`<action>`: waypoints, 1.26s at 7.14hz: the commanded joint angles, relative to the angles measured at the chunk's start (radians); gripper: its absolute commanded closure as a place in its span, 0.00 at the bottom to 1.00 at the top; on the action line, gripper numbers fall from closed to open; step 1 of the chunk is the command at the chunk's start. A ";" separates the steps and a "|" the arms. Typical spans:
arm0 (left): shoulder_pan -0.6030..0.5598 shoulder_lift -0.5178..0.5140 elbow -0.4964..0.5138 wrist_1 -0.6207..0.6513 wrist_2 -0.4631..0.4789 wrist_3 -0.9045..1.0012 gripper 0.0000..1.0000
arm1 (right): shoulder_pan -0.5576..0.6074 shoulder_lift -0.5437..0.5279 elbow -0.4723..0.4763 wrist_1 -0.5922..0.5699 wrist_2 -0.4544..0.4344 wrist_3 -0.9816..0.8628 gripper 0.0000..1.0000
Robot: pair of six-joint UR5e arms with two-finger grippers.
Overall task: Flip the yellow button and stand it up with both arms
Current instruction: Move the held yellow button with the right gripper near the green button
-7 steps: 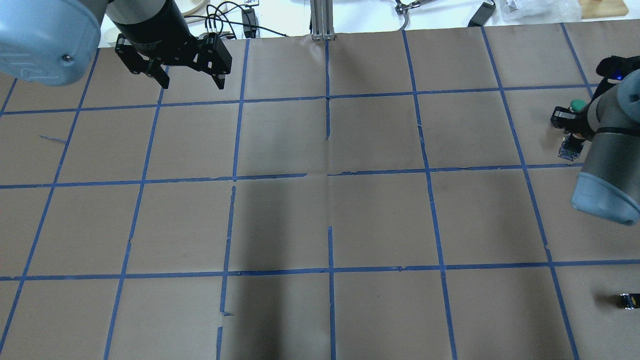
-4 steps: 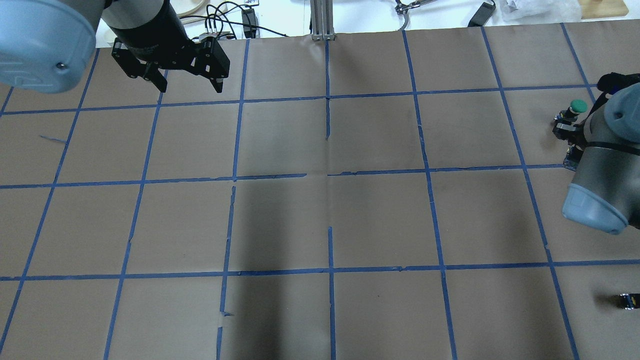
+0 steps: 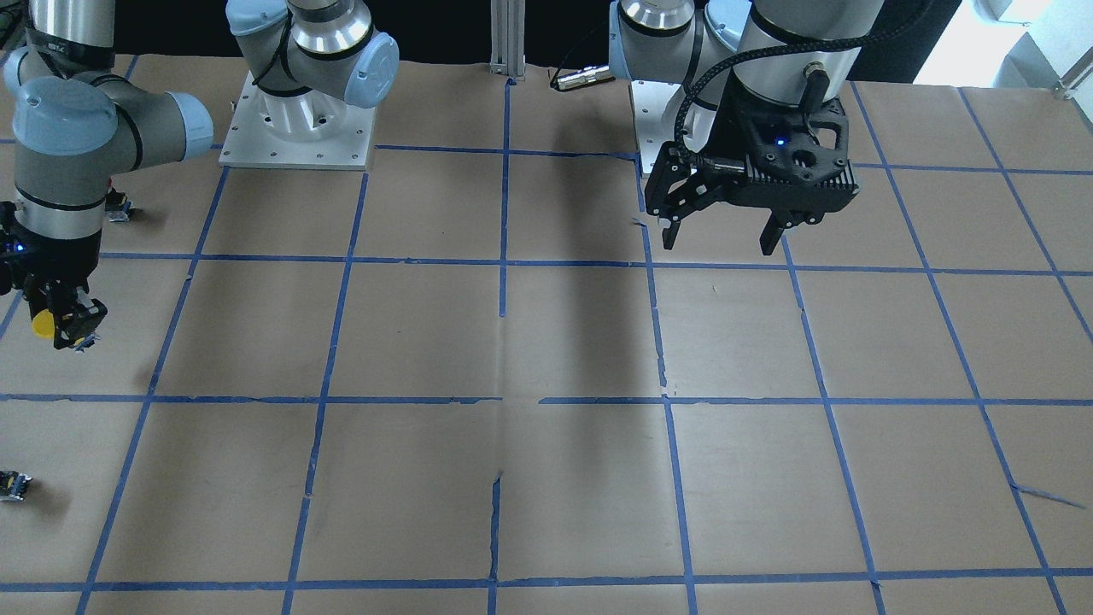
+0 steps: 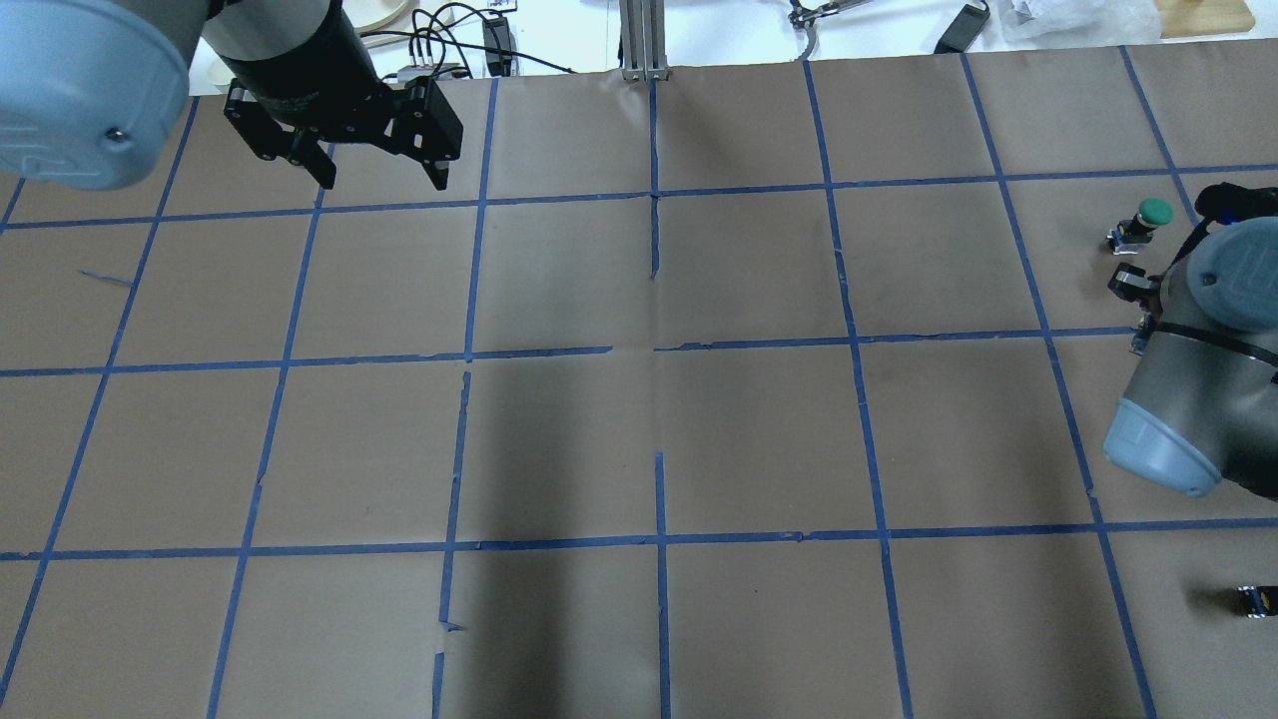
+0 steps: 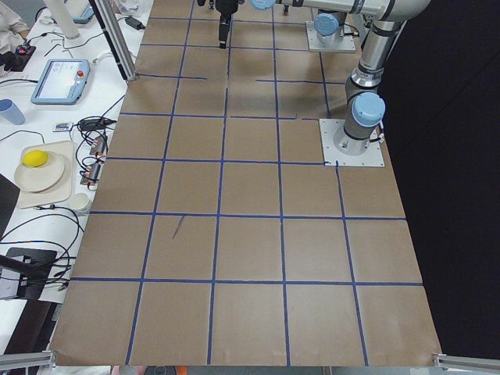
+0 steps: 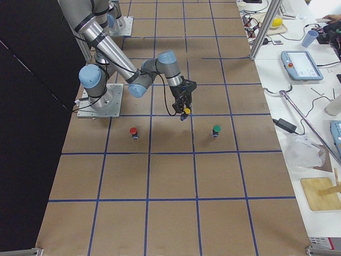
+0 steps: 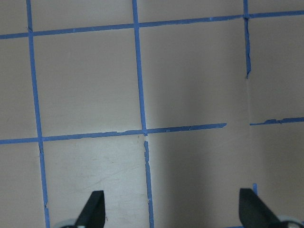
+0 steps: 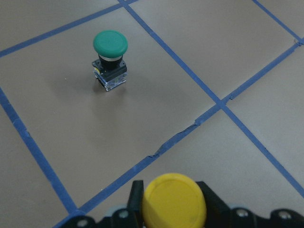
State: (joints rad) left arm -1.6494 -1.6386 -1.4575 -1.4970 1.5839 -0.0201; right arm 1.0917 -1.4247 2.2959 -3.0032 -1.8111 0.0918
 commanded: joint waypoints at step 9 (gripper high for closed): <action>0.002 0.042 -0.020 -0.068 -0.004 0.000 0.00 | -0.121 0.075 0.089 -0.221 0.128 -0.238 0.86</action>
State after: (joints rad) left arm -1.6481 -1.5979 -1.4733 -1.5648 1.5863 -0.0199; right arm 0.9725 -1.3521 2.3832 -3.2163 -1.6901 -0.1420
